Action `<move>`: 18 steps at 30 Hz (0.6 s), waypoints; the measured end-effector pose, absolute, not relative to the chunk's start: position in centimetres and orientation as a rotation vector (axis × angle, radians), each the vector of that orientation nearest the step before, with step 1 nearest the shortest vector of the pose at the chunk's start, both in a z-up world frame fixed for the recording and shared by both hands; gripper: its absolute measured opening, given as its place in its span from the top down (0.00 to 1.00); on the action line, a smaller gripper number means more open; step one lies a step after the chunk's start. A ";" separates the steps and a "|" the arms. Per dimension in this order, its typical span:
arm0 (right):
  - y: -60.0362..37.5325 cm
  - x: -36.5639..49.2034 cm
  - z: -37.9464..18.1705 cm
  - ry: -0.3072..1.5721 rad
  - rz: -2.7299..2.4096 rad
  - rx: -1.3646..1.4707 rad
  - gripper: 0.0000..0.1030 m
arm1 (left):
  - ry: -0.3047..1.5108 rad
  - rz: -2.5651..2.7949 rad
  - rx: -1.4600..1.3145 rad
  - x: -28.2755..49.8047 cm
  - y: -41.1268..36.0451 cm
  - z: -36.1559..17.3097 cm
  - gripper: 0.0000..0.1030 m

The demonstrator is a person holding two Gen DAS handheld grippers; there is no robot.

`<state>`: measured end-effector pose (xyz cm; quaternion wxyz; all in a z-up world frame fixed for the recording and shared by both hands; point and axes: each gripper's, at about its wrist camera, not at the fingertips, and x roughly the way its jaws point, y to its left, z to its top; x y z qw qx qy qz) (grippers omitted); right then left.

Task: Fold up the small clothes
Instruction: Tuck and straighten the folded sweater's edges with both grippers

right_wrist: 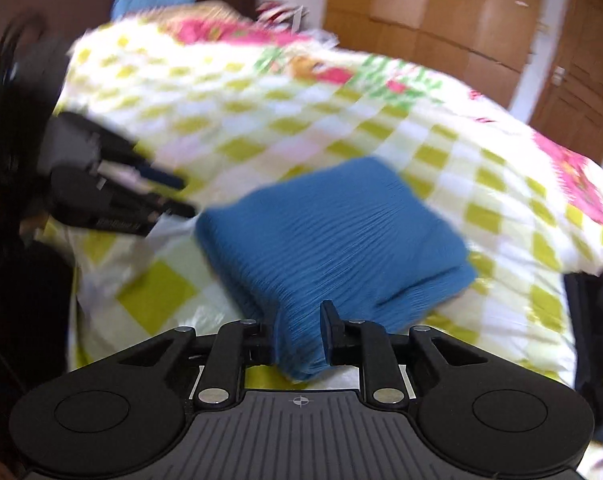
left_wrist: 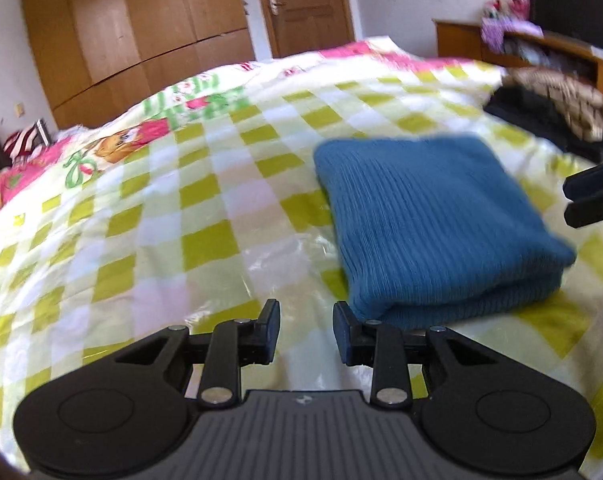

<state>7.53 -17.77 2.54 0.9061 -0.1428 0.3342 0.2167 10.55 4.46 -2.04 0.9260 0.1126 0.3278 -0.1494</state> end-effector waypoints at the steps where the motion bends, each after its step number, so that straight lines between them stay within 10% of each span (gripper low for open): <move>1: -18.2 7.9 2.9 0.674 0.424 -0.257 0.74 | 0.663 -0.311 0.196 10.8 4.6 -1.5 0.56; 18: -22.0 16.5 -3.5 0.798 0.207 -0.017 0.70 | 0.752 -0.377 0.155 15.4 -1.0 -5.1 0.51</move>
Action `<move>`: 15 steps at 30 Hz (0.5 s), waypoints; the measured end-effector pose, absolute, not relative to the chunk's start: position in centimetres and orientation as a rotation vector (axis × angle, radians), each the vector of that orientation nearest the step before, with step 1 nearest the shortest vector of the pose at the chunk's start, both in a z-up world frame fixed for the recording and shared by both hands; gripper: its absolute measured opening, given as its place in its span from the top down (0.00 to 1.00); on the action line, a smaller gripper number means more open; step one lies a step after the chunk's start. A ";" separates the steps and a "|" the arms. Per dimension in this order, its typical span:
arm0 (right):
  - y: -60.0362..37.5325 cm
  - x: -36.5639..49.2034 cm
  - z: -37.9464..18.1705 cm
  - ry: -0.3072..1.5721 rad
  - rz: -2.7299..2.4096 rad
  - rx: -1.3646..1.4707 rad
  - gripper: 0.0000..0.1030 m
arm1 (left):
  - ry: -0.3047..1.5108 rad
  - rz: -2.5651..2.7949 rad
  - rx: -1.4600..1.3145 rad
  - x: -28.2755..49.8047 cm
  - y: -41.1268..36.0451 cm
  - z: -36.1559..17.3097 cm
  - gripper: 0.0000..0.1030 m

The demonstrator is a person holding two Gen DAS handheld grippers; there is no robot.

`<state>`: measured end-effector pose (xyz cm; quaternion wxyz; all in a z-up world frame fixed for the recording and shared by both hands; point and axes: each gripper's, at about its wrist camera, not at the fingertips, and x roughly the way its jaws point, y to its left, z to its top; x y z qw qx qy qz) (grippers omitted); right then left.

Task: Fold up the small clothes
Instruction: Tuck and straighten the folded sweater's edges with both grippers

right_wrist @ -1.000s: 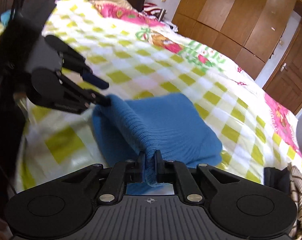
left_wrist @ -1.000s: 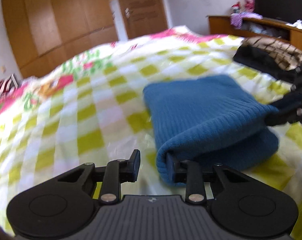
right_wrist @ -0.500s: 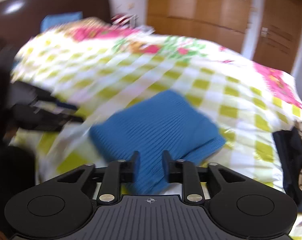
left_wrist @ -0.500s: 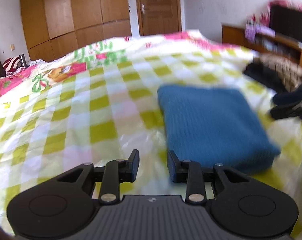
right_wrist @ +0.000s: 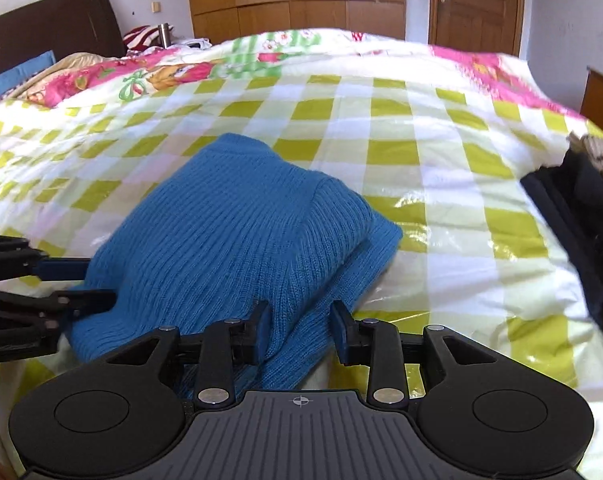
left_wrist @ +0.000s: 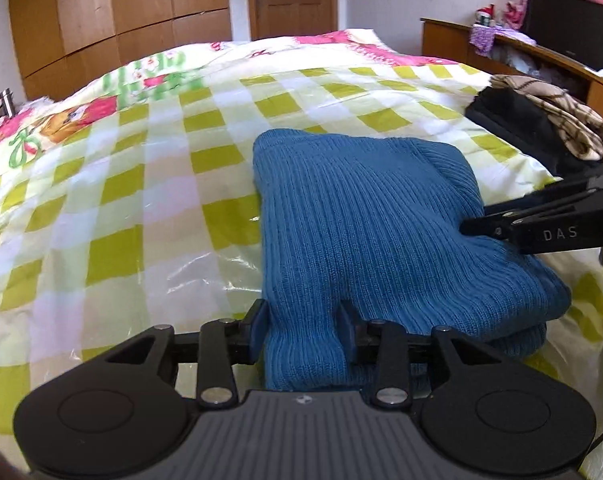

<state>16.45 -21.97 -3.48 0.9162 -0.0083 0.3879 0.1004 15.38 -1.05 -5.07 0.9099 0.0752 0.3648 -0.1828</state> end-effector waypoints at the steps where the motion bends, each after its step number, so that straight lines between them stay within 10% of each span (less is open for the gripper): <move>1: -22.2 16.9 -3.7 0.804 0.210 0.013 0.70 | 0.759 -0.371 0.141 15.6 -1.2 -5.2 0.51; 15: -23.6 16.8 -0.7 0.729 0.159 0.017 0.70 | 0.749 -0.297 0.072 15.6 -1.6 -4.3 0.49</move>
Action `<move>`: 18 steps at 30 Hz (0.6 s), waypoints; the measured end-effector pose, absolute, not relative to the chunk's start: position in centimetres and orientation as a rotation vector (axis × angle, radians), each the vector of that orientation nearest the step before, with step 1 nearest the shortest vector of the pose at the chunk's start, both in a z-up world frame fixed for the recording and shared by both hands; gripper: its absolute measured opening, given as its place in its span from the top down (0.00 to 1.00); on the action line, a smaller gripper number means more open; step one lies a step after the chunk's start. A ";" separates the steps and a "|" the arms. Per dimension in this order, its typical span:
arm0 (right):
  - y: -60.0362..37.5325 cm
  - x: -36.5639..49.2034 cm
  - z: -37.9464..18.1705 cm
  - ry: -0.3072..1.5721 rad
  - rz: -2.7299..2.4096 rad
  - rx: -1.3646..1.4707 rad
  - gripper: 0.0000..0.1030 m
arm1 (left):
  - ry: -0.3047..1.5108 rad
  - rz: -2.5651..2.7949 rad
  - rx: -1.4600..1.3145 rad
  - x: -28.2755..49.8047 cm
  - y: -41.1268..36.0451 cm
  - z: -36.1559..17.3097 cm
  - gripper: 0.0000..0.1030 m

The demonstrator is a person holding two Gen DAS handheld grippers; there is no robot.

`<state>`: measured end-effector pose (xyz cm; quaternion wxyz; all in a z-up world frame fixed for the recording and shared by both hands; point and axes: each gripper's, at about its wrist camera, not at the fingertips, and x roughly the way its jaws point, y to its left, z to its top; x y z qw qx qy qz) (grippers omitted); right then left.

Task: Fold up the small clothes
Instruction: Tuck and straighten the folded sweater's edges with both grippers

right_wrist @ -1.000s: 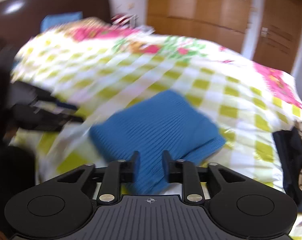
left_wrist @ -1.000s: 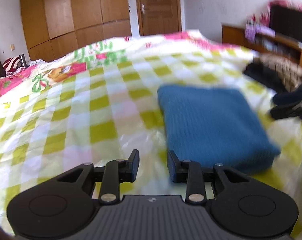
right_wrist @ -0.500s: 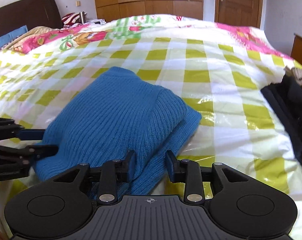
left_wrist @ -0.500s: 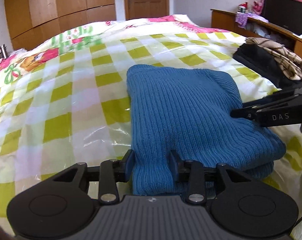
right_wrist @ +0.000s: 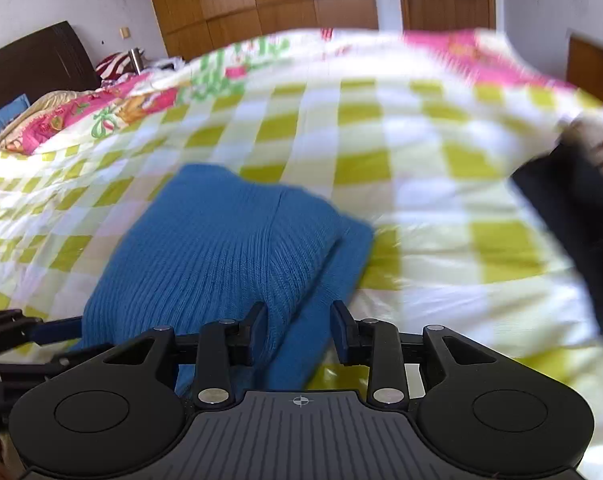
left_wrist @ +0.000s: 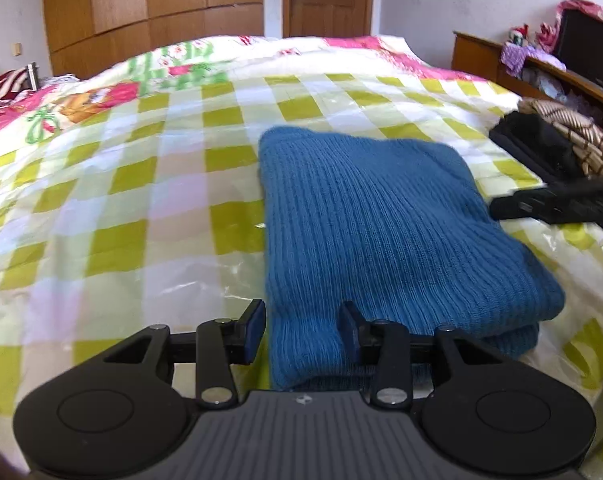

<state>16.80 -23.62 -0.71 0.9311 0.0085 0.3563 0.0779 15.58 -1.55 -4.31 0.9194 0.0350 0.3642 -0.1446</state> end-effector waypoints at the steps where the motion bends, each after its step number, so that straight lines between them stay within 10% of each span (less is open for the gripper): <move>1: -23.4 15.6 -0.4 0.711 0.171 0.020 0.69 | 0.742 -0.289 0.072 15.5 -1.6 -4.1 0.49; 18: -22.0 9.5 -0.7 0.724 0.179 0.064 0.67 | 0.824 -0.187 0.088 11.3 -3.0 -2.9 0.42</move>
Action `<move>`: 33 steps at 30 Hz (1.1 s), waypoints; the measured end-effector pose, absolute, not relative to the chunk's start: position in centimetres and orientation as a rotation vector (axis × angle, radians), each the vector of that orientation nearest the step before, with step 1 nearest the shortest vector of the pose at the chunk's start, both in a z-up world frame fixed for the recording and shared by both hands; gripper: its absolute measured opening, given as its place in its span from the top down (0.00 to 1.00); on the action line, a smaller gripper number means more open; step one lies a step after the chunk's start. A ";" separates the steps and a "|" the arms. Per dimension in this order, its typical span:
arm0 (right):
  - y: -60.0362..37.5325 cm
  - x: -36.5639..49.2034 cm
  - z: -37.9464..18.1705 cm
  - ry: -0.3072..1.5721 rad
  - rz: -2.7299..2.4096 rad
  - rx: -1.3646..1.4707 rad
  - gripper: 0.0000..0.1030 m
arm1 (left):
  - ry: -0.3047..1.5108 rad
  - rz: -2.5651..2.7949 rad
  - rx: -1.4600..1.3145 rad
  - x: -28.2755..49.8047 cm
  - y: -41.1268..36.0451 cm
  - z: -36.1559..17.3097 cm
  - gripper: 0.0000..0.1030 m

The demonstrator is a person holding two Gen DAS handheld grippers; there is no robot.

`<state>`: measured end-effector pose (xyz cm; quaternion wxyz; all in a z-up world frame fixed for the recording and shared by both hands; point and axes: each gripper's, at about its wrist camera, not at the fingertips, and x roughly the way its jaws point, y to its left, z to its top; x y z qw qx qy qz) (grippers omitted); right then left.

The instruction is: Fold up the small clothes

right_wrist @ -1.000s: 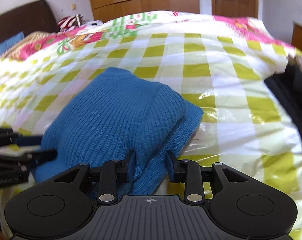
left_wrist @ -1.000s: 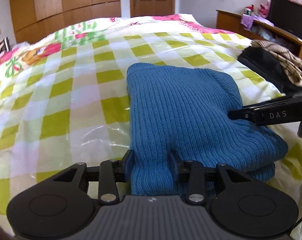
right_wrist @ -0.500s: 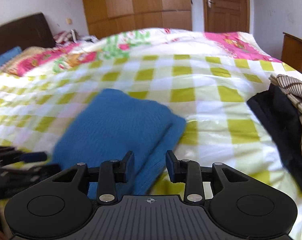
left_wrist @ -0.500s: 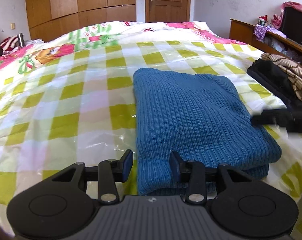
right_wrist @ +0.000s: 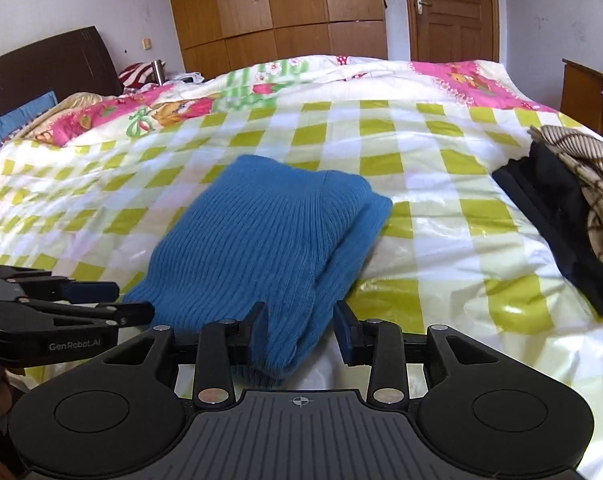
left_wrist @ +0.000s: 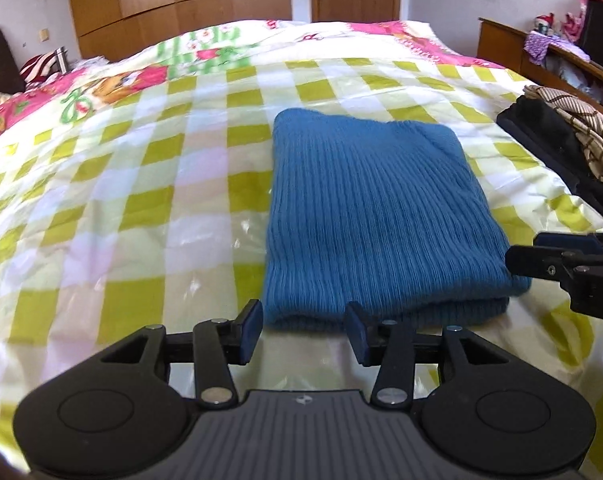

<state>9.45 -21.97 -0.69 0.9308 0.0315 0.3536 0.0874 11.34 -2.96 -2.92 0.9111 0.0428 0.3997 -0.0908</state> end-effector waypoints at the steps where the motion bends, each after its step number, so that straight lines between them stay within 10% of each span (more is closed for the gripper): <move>1: -22.0 9.1 -0.7 0.728 0.179 0.077 0.67 | 0.820 -0.182 0.085 10.8 -3.0 -2.8 0.42; 12: -21.1 5.8 -0.3 0.684 0.178 0.074 0.65 | 0.657 -0.095 0.136 7.0 -3.8 -0.3 0.12; 33: -19.7 4.9 -1.4 0.697 0.142 0.037 0.65 | 0.701 -0.066 0.064 5.8 -2.8 -2.6 0.00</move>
